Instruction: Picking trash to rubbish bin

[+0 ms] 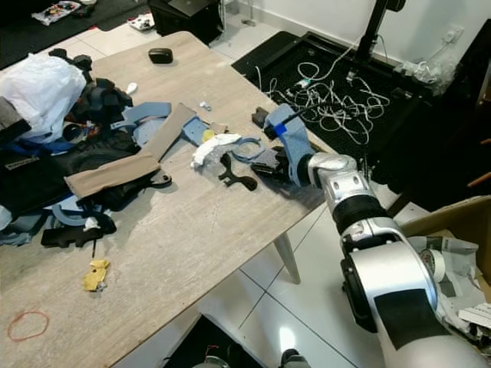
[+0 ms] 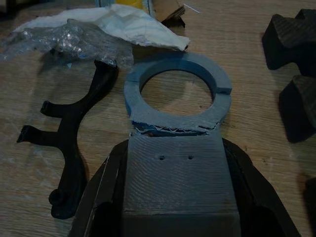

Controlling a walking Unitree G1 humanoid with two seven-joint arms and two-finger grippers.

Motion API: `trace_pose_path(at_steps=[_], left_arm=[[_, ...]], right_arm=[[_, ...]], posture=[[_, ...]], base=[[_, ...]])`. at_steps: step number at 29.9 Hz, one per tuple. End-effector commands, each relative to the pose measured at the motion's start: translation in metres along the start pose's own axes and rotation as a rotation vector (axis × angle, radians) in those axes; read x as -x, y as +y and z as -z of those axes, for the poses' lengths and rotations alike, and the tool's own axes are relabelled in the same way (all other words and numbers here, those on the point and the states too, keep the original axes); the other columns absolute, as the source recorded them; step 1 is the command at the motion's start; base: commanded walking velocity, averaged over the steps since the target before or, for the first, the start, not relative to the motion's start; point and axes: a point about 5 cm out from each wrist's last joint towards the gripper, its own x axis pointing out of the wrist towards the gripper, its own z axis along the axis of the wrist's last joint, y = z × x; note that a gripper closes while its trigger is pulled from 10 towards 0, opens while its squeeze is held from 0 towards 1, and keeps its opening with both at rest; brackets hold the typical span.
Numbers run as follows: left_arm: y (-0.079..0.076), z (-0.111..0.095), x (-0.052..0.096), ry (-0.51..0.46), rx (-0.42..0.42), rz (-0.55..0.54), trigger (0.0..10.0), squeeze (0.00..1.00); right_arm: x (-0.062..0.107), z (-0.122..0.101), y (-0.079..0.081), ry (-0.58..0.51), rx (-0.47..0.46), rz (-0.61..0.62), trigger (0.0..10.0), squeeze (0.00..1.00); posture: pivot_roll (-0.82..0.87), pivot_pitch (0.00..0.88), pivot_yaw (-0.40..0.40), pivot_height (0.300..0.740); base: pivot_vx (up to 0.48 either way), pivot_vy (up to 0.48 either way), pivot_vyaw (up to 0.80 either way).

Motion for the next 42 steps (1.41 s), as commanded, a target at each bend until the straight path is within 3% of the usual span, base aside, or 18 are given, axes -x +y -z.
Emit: trace_pose_path(at_steps=[1,7,8,10,12,13,14,15,16,17,21,23,27,28,29,33,36,42], left_arm=[[0.000,0.018,0.005,0.062,0.036,-0.016,10.0,0.00],[-0.001,0.015,0.003,0.061,0.040,-0.021,10.0,0.00],[-0.001,0.014,0.002,0.062,0.040,-0.022,10.0,0.00],[-0.002,0.014,0.002,0.062,0.040,-0.022,10.0,0.00],[-0.002,0.012,0.001,0.060,0.041,-0.024,10.0,0.00],[-0.002,0.012,0.001,0.060,0.041,-0.024,10.0,0.00],[-0.003,0.010,0.000,0.058,0.043,-0.025,10.0,0.00],[-0.003,0.010,0.000,0.058,0.043,-0.025,10.0,0.00],[-0.004,0.009,-0.001,0.056,0.044,-0.025,10.0,0.00],[-0.005,0.006,-0.003,0.053,0.047,-0.026,10.0,0.00],[-0.006,0.004,-0.004,0.053,0.049,-0.029,10.0,0.00],[-0.006,0.000,-0.006,0.053,0.049,-0.032,10.0,0.00],[-0.006,-0.003,-0.007,0.052,0.049,-0.035,10.0,0.00],[-0.006,-0.005,-0.008,0.050,0.048,-0.035,10.0,0.00],[-0.006,-0.009,-0.010,0.047,0.046,-0.033,10.0,0.00],[-0.007,-0.013,-0.011,0.043,0.041,-0.030,10.0,0.00],[-0.008,-0.022,-0.015,0.034,0.029,-0.022,10.0,0.00],[-0.010,-0.030,-0.018,0.024,0.024,-0.021,10.0,0.00]], right_arm=[[0.001,0.015,0.001,0.052,-0.061,-0.005,0.0,0.00],[0.004,-0.004,-0.007,-0.105,-0.172,0.035,0.0,0.00],[0.008,-0.014,-0.011,-0.205,-0.217,0.046,0.0,0.00],[0.009,-0.018,-0.012,-0.238,-0.230,0.048,0.0,0.00],[0.016,-0.032,-0.018,-0.383,-0.289,0.034,0.0,0.00],[0.016,-0.032,-0.018,-0.383,-0.289,0.034,0.0,0.00],[0.024,-0.044,-0.021,-0.512,-0.323,0.002,0.0,0.00],[0.024,-0.044,-0.021,-0.512,-0.323,0.002,0.0,0.00],[0.031,-0.051,-0.022,-0.612,-0.347,-0.050,4.2,0.00],[0.043,-0.058,-0.021,-0.756,-0.380,-0.149,10.0,0.00],[0.053,-0.057,-0.012,-0.865,-0.423,-0.294,10.0,0.00],[0.061,-0.047,0.006,-0.919,-0.424,-0.417,10.0,0.00],[0.062,-0.035,0.019,-0.941,-0.472,-0.460,10.0,0.00],[0.062,-0.027,0.027,-0.952,-0.504,-0.482,10.0,0.00],[0.063,-0.011,0.047,-0.971,-0.573,-0.535,10.0,0.00],[0.063,0.000,0.063,-0.985,-0.640,-0.585,10.0,0.00],[0.065,0.008,0.087,-0.995,-0.739,-0.655,10.0,0.00],[0.062,0.014,0.100,-0.971,-0.812,-0.665,10.0,0.00]], posture=[[-0.01,0.425,0.041,0.740],[-0.02,0.401,0.037,0.740],[-0.02,0.393,0.036,0.740],[-0.02,0.393,0.036,0.740],[-0.02,0.380,0.031,0.740],[-0.02,0.380,0.031,0.740],[-0.03,0.363,0.030,0.740],[-0.03,0.363,0.030,0.740],[-0.03,0.356,0.029,0.740],[-0.03,0.340,0.029,0.740],[-0.04,0.319,0.030,0.740],[-0.04,0.303,0.030,0.740],[-0.05,0.295,0.032,0.740],[-0.05,0.283,0.036,0.740],[-0.06,0.275,0.038,0.740],[-0.06,0.266,0.041,0.740],[-0.07,0.255,0.045,0.740],[-0.08,0.238,0.043,0.740]], base=[[0.000,0.000,0.00],[0.000,0.000,0.00],[0.000,0.000,0.00],[0.000,0.000,0.00],[0.000,0.000,0.00],[0.000,0.000,0.00],[0.000,0.000,0.00],[0.000,0.000,0.00],[0.000,0.000,0.00],[0.000,0.000,0.00],[0.000,0.000,0.00],[0.000,0.000,0.00],[0.000,0.000,0.00],[0.000,0.000,0.00],[0.000,0.000,0.00],[0.000,0.000,0.00],[0.000,0.000,0.00],[0.000,0.000,0.00]])
